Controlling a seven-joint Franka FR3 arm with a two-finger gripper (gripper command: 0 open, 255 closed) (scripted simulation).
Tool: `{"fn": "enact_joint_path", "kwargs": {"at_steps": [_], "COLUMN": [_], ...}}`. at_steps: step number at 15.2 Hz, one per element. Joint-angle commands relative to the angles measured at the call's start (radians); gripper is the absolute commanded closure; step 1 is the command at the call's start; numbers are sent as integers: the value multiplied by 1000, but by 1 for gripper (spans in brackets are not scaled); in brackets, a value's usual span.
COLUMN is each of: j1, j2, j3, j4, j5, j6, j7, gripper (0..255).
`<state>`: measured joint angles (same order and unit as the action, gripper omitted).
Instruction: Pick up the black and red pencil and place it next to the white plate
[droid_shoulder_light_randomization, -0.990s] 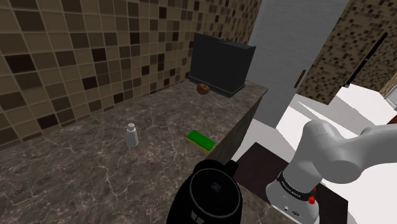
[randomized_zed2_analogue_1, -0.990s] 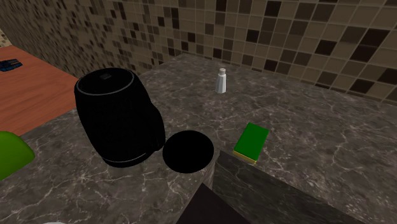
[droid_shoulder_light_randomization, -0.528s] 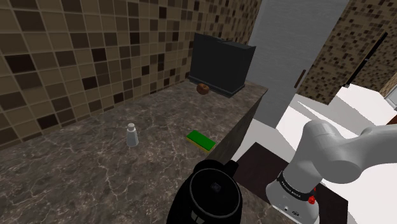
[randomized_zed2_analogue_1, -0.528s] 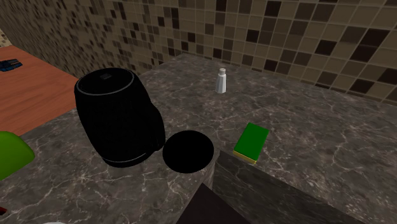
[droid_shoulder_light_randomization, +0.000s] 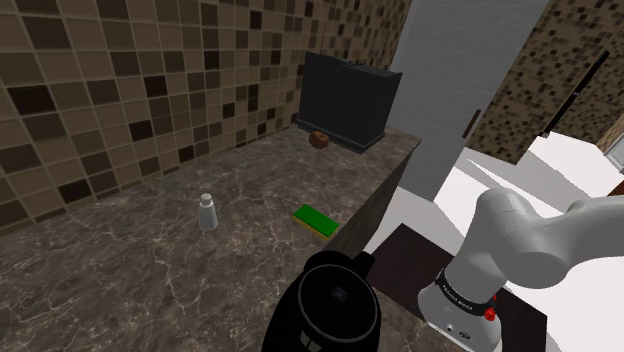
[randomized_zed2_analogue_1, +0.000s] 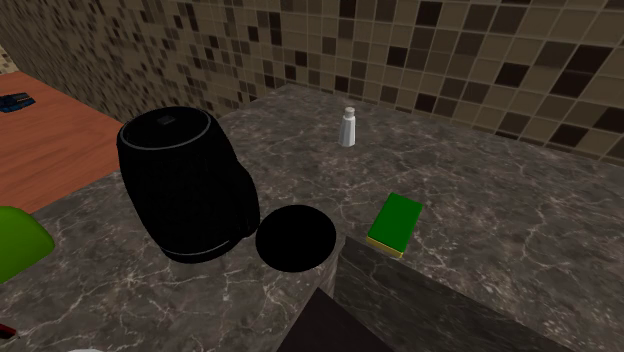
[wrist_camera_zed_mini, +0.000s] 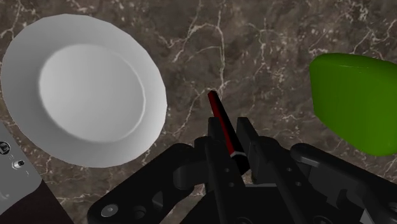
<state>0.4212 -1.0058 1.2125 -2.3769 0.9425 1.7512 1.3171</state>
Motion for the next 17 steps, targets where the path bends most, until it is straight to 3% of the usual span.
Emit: {"fn": "enact_joint_path", "kwargs": {"at_steps": [1,6,10,17], "j1": [0,0,6,6], "j2": [0,0,9,9], "j3": [0,0,-97,-97], "j4": [0,0,75,75], "j5": [0,0,-76,-75], "j6": [0,0,-95,-95], "j7": [0,0,23,23], "gripper": [0,0,0,0]}}
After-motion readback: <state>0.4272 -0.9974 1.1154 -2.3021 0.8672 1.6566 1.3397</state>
